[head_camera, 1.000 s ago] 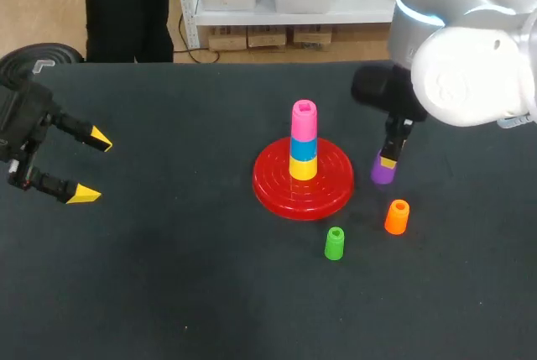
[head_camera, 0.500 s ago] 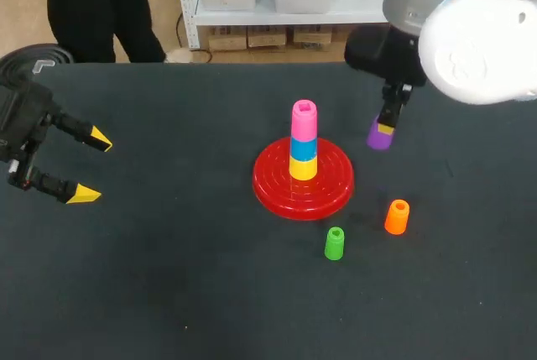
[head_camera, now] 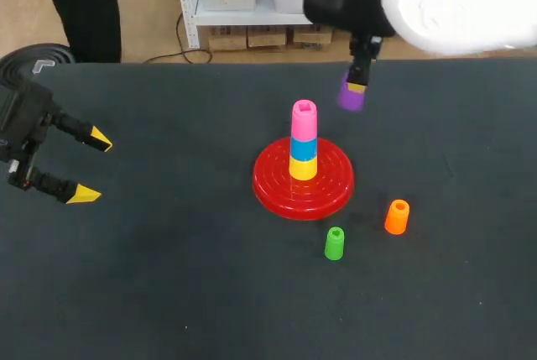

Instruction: Pick up and stack the cylinders on the red base in this order: pink,purple,orange,green

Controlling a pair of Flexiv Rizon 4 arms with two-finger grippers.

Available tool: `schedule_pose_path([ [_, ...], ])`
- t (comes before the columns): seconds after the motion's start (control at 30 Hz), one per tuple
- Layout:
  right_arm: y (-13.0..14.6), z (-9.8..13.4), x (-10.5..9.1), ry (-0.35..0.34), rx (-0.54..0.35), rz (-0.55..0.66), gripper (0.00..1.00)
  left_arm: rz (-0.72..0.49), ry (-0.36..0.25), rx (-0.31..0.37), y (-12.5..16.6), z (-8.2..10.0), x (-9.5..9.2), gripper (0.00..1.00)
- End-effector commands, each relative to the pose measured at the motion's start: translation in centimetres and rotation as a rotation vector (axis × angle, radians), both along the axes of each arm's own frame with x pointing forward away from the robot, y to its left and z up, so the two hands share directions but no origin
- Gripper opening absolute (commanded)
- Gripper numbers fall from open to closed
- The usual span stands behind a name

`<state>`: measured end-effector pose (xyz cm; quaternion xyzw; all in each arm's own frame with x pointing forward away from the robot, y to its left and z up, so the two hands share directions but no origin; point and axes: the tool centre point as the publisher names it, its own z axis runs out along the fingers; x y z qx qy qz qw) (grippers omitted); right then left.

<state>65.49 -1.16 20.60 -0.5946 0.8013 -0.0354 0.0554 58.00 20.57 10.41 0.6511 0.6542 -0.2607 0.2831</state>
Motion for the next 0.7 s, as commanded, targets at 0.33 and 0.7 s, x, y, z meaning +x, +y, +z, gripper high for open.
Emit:
schedule_pose_path([
  [0.33, 3.7, 0.4, 0.4, 0.045, -0.039, 0.059, 0.00, 0.000, -0.004, -0.003, 0.1, -0.1, 0.0, 1.00],
  [0.7, 4.7, -0.9, 0.1, 0.056, -0.010, 0.093, 0.00, 0.000, -0.004, -0.003, 0.1, -0.1, 0.0, 1.00],
])
